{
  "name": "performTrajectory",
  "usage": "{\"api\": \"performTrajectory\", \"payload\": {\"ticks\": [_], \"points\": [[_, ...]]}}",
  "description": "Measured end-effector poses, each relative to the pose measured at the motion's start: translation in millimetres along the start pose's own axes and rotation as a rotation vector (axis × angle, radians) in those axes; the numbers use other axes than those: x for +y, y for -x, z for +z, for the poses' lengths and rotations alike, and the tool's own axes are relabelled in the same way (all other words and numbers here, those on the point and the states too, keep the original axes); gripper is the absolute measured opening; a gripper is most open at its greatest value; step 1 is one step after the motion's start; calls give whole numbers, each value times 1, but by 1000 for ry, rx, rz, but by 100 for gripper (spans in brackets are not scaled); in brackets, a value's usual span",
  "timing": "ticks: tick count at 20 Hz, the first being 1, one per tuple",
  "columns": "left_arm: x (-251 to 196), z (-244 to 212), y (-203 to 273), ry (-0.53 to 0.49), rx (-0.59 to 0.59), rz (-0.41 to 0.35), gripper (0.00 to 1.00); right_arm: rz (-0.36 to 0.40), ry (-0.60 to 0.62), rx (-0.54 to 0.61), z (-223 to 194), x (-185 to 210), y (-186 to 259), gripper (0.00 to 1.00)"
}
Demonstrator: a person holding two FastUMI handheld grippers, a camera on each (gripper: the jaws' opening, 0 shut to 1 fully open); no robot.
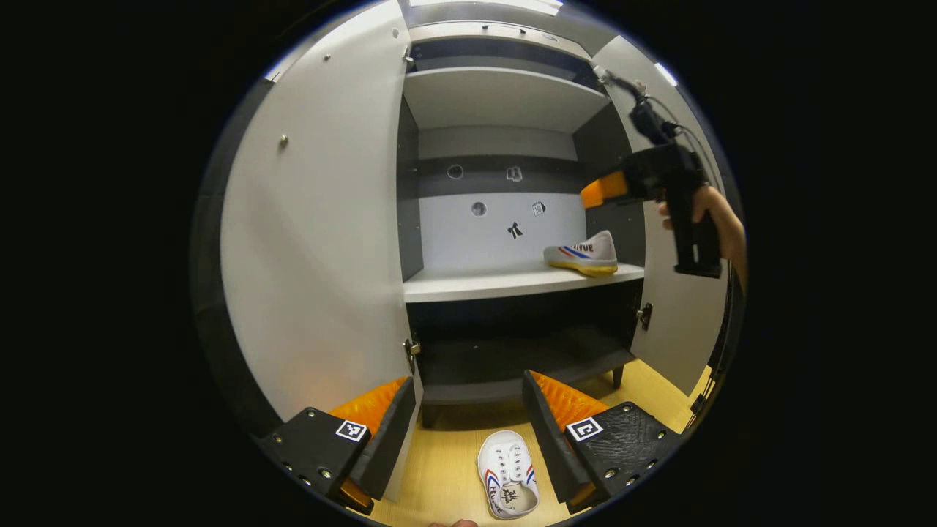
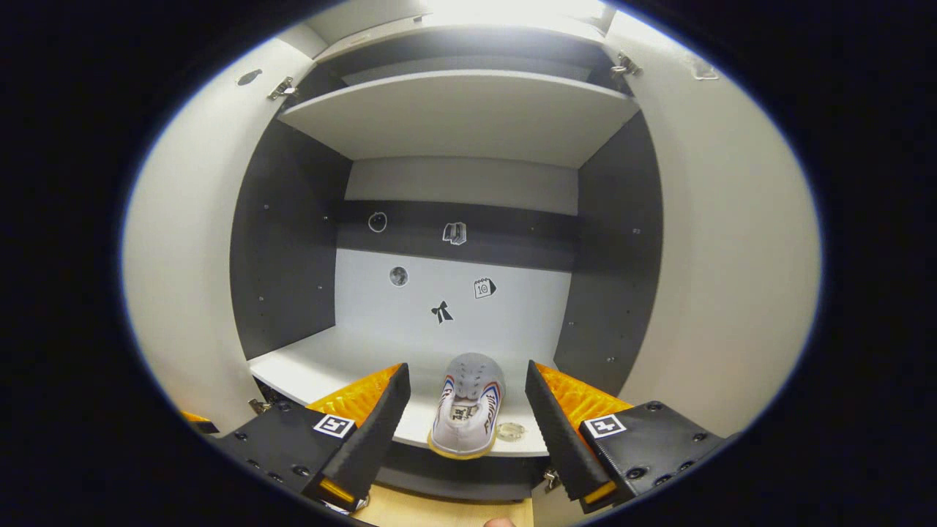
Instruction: Grab one shoe with the right hand and put it into the shoe cabinet, grab the other shoe with the left hand and put it into the shoe cabinet; then close the right door with the right hand and the left door with the left hand.
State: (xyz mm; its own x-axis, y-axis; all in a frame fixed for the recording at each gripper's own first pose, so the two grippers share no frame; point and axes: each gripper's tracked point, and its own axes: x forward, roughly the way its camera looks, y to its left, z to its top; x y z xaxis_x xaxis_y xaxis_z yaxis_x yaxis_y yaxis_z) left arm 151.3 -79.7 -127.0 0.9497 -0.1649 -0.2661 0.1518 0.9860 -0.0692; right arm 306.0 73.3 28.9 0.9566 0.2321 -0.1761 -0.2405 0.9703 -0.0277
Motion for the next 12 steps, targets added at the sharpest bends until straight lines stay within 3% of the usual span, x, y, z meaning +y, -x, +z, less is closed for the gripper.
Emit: {"api": "performTrajectory", "payload": {"ticks": [7, 12], "points": [[-24, -52, -24, 0, 117, -100, 80, 19, -32, -21, -23, -5, 74, 97], [-31, -98, -36, -6, 230, -125, 80, -9, -6, -32, -40, -15, 114, 97]]}}
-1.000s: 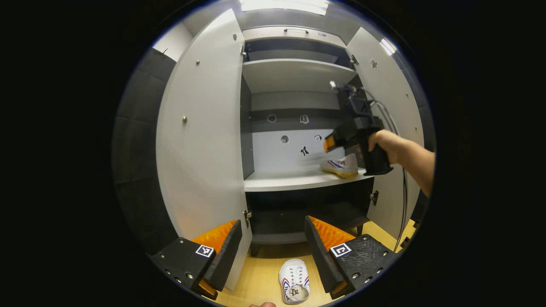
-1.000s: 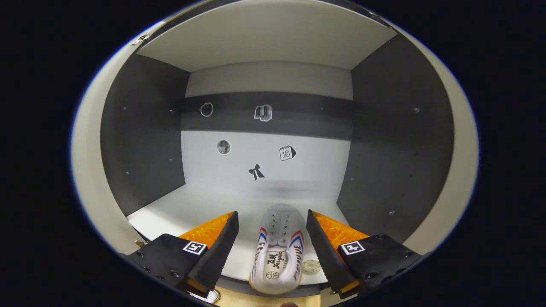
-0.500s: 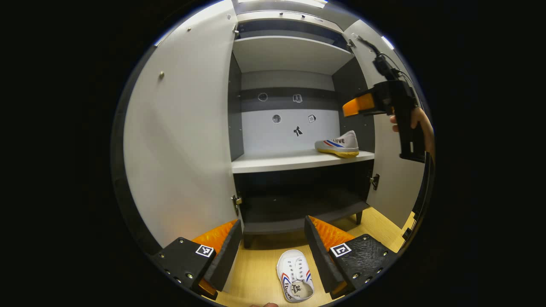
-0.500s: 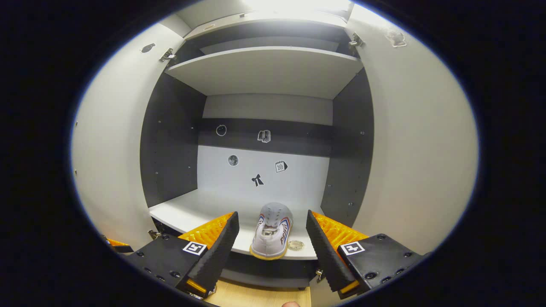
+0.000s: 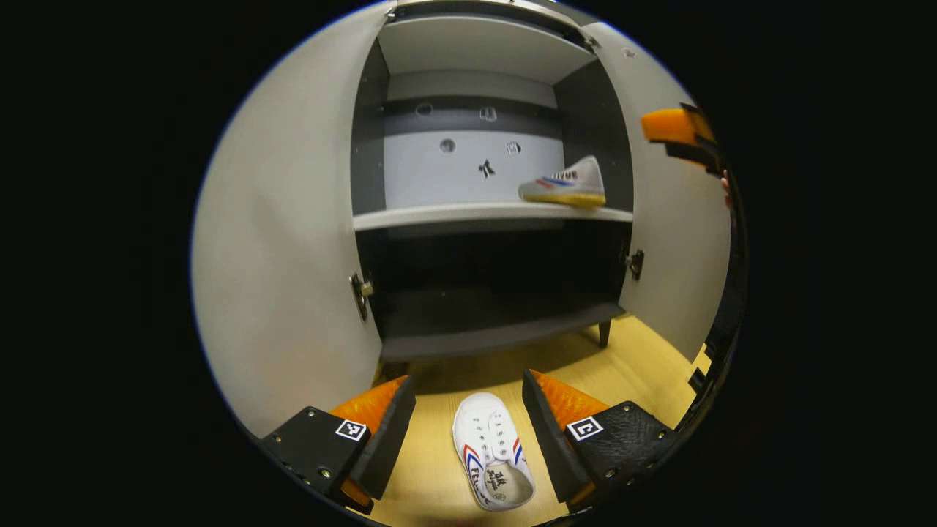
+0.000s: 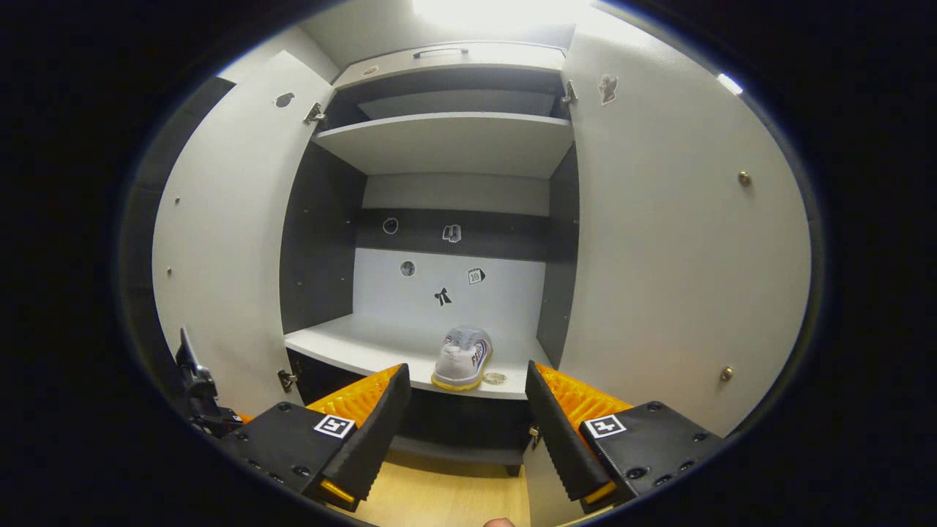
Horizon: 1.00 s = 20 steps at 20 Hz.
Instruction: Grab one shoe with the right hand and put it into the shoe cabinet, grab the other shoe with the left hand and put it into the shoe cabinet; then close the right door with the right hand and the left door with the left hand.
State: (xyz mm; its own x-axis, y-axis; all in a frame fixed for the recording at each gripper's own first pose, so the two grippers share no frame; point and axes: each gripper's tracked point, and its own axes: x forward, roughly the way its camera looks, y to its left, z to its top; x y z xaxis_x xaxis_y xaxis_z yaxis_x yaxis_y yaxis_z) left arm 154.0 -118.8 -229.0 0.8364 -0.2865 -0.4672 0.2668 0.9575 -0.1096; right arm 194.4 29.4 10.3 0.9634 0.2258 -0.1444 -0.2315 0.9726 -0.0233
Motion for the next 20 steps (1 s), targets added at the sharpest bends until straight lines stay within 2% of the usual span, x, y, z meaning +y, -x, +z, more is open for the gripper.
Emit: {"api": "performTrajectory", "payload": {"ticks": [3, 8, 20], "points": [[-1, -28, -14, 1, 69, -3, 80, -7, 1, 12, -10, -5, 17, 98], [-1, -73, -30, 78, 188, -5, 80, -12, -20, 31, -22, -10, 41, 98], [17, -147, -53, 54, 376, 35, 81, 0, -55, 47, -25, -3, 57, 97]]}}
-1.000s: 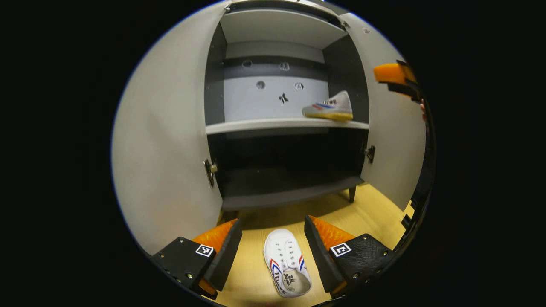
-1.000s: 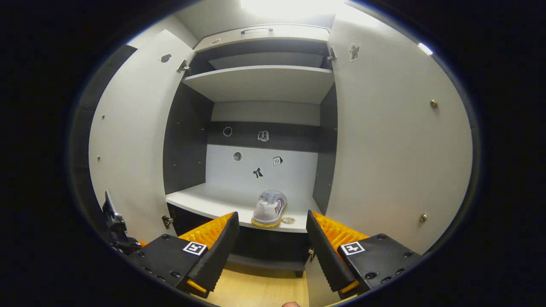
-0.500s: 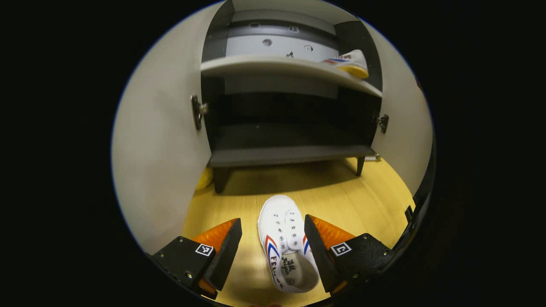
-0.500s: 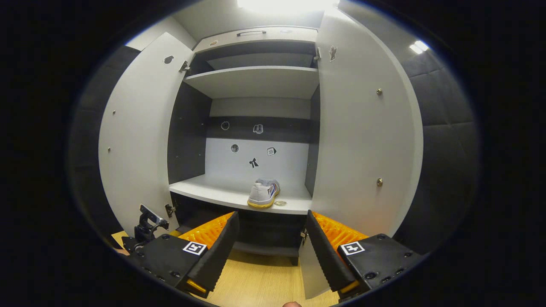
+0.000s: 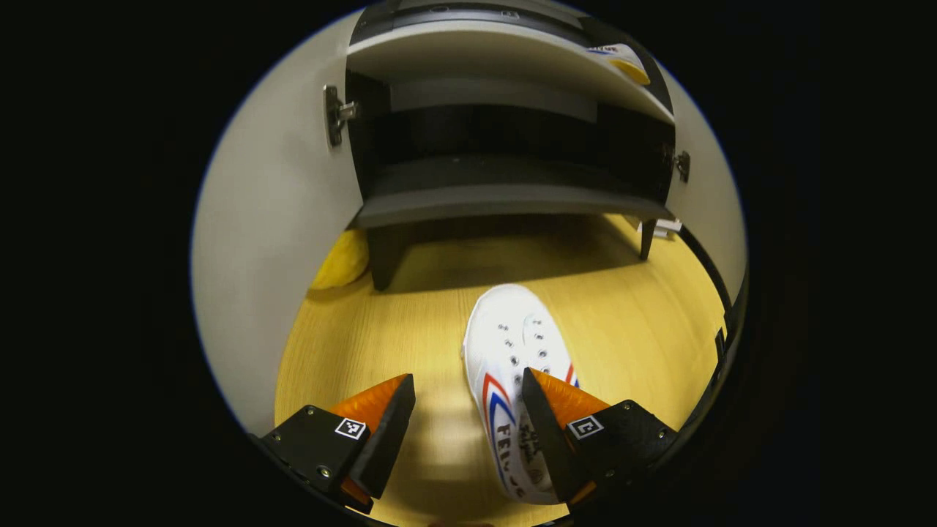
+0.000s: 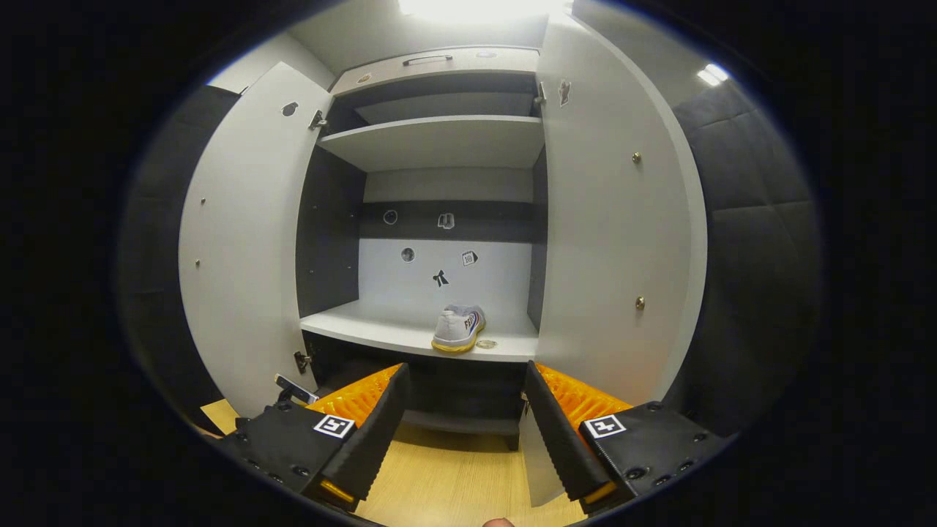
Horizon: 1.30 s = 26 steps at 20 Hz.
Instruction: Grab one shoe with the right hand and put it into the shoe cabinet, grab the other shoe with the left hand and put it into the shoe cabinet; then close the right door with the right hand and the left door with the left hand.
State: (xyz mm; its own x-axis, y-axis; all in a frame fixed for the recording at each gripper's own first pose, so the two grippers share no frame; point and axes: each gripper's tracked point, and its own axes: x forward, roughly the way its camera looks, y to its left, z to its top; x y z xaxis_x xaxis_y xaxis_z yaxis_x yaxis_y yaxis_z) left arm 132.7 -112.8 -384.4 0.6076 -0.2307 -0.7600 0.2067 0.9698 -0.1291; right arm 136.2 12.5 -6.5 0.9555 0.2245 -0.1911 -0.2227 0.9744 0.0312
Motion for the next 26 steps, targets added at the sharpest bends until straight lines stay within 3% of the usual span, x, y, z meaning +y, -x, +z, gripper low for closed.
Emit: {"api": "performTrajectory", "payload": {"ticks": [5, 8, 10, 14, 18, 26], "points": [[-5, -9, -4, -28, 39, -26, 83, -6, -25, 5, -2, -2, 1, 98], [-5, -4, 0, 10, 56, -56, 83, -5, -25, -16, 3, -1, 1, 98], [-15, -3, 1, 63, 69, -93, 76, 2, -15, -17, 2, 1, 1, 98], [-22, -6, 0, 56, 73, -105, 44, 8, -6, -13, -1, 3, 3, 97], [-21, -6, 3, 85, 107, -77, 39, 7, -7, -15, 0, -2, 4, 98], [-14, 7, 7, 88, 45, -50, 0, 26, -7, -12, 1, 3, 2, 98]]}}
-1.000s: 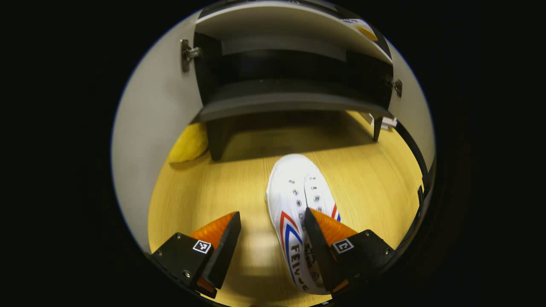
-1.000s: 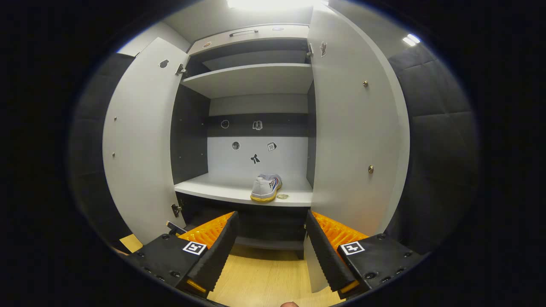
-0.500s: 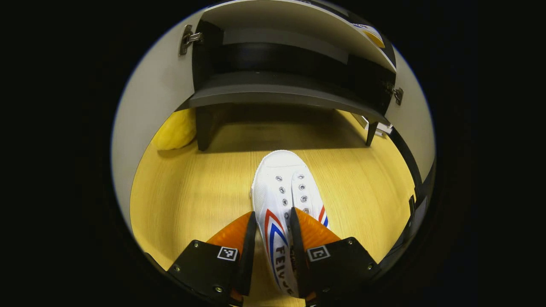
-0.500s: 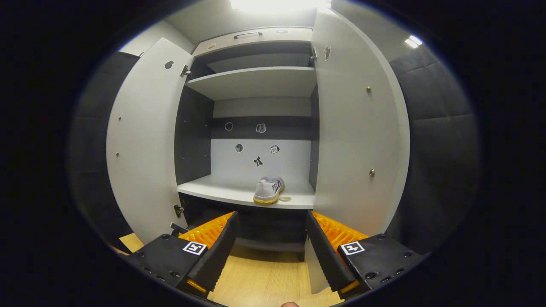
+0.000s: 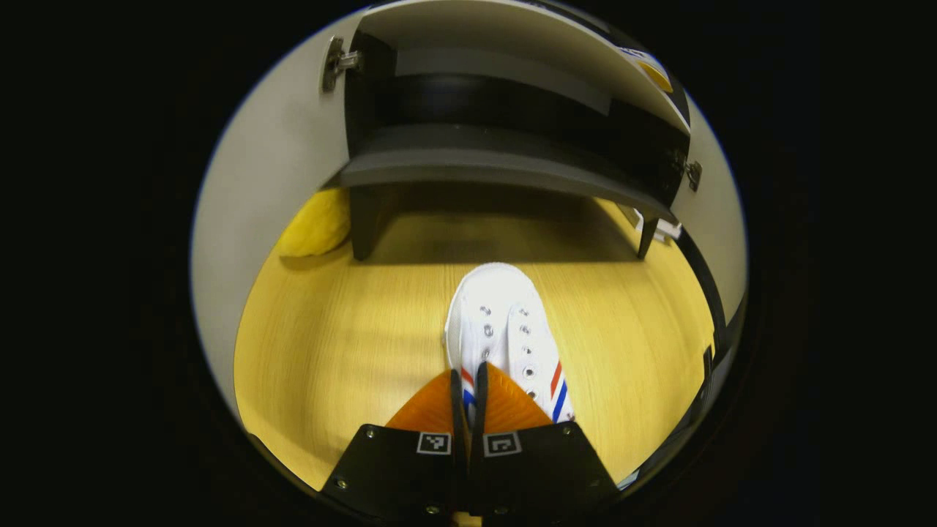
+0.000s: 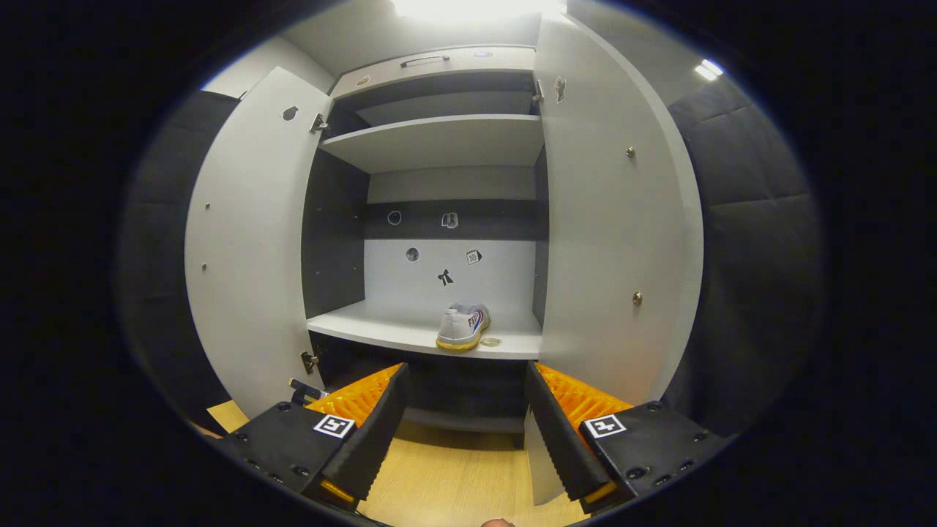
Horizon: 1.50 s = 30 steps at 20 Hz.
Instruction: Grab one shoe with the right hand and put it into the shoe cabinet, grab the other shoe with the left hand and put it into the shoe cabinet; then close the right door with the right hand and the left door with the left hand.
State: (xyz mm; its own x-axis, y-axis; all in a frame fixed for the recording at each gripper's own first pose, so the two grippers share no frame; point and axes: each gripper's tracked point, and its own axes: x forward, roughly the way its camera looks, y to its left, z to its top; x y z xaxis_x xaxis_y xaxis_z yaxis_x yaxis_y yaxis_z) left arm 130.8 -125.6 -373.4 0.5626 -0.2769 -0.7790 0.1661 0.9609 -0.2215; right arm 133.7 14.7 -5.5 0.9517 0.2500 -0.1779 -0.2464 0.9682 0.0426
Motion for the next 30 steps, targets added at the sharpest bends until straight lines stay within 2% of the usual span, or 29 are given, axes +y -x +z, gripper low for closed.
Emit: {"api": "performTrajectory", "payload": {"ticks": [6, 13, 20, 30], "points": [[3, 10, 5, -7, -27, 12, 0, 4, 9, -14, 7, 3, 3, 98], [4, 38, 27, -34, -101, -13, 0, 12, 20, -19, 9, 10, 10, 98], [3, 52, 43, -79, -236, -41, 0, -2, 15, -27, 12, 4, 20, 98], [4, 53, 50, -84, -470, -84, 0, -24, -1, -39, 13, -7, 32, 97]]}}
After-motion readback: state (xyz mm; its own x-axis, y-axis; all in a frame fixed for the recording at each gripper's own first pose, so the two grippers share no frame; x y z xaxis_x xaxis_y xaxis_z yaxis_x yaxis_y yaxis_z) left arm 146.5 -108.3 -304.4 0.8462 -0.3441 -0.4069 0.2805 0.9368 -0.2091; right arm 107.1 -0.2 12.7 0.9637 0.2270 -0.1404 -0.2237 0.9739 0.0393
